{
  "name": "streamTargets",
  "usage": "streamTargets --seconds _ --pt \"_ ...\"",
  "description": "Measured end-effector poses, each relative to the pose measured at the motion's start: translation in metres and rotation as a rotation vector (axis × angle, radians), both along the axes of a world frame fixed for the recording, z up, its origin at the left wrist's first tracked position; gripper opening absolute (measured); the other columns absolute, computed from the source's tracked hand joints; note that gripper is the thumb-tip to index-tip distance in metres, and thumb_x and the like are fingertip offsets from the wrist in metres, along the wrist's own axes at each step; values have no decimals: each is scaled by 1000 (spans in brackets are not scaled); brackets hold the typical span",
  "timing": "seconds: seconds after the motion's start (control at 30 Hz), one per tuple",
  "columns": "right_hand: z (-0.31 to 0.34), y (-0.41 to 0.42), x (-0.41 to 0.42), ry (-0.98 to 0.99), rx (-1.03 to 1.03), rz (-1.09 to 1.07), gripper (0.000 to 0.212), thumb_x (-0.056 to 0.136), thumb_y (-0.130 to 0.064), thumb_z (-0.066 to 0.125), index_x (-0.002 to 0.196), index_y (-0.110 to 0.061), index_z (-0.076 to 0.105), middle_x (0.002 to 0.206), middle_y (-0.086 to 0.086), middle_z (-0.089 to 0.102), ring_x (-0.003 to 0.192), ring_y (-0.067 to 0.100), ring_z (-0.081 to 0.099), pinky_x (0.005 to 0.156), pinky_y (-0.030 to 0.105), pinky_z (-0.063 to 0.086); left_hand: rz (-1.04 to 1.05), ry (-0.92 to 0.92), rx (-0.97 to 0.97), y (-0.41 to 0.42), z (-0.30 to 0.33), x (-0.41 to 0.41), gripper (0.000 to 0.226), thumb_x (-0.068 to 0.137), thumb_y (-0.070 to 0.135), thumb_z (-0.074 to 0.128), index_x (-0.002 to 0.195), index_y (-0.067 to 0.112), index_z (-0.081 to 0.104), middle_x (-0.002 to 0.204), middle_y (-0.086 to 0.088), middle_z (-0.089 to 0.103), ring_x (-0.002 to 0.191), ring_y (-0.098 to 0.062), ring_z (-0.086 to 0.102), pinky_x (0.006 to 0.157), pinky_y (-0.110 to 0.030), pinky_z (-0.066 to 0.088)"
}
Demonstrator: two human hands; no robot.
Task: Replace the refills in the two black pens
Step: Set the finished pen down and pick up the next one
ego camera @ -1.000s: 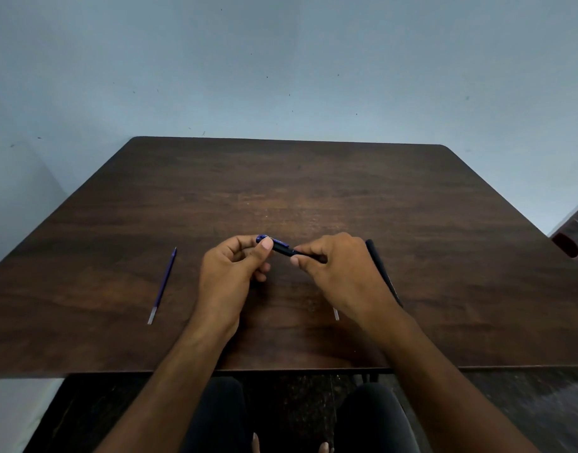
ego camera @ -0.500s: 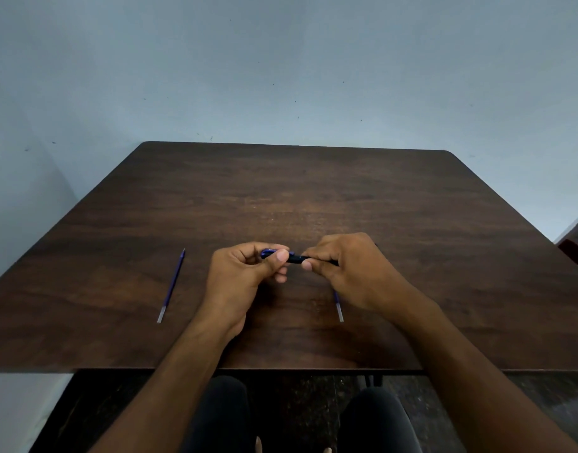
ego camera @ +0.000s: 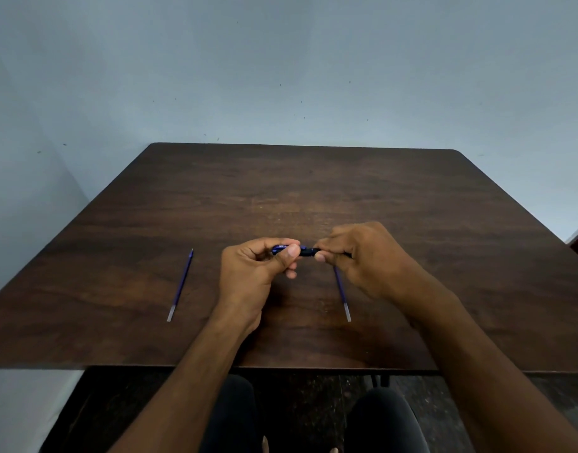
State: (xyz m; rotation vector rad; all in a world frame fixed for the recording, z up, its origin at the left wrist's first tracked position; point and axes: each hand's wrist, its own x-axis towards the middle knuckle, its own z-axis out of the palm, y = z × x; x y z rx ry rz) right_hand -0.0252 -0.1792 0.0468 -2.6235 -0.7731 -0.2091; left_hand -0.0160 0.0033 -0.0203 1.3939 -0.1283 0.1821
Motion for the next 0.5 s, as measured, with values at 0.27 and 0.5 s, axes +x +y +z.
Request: streamTargets --seconds 0.27,0.5 --pt "1 -3 4 -5 16 58 19 98 -17 62 95 -5 77 79 6 69 71 17 59 66 23 43 14 -43 -7 2 0 -1 15 74 18 78 87 11 80 72 -12 75 57 -18 66 59 -26 57" --pt "0 -41 7 17 123 -76 18 94 -16 67 85 -4 77 64 -4 59 62 12 56 59 17 37 181 -66 1 46 12 8 10 85 4 72 89 11 78 72 -1 77 55 -9 62 53 -20 52"
